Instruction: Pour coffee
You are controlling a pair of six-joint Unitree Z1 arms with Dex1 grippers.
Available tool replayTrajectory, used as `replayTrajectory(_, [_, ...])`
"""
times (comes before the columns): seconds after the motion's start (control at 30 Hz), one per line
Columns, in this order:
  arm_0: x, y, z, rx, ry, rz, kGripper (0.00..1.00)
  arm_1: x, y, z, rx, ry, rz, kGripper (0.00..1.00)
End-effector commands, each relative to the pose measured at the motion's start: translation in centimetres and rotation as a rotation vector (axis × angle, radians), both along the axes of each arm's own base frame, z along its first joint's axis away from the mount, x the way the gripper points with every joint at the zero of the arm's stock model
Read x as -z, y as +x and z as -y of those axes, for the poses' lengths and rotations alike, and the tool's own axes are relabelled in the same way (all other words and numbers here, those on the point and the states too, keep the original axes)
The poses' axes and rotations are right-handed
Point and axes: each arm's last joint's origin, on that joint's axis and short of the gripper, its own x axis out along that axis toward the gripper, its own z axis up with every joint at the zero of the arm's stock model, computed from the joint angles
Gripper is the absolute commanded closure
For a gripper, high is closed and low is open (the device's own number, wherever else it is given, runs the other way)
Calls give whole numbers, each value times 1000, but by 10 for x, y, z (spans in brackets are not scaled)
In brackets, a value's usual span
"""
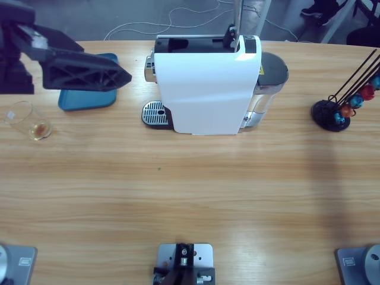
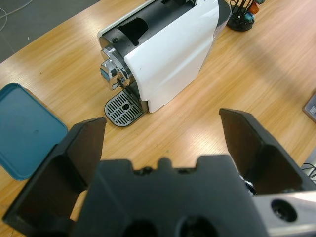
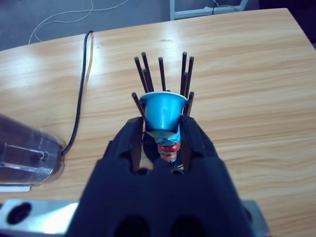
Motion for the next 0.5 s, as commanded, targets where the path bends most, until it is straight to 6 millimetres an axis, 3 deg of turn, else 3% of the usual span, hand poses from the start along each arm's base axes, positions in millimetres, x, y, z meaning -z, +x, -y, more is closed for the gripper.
replayTrajectory(0.03, [12,-2,2,-4,30,-12,0,12,0,4,29,13,-59,980])
replayTrajectory(0.3, [12,-2,2,-4,30,-12,0,6,-2,5,32,12,-33,1000])
replayTrajectory(0.5, [12,-2,2,-12,23,-19,0,-9,-5,5,29,12,14,1000])
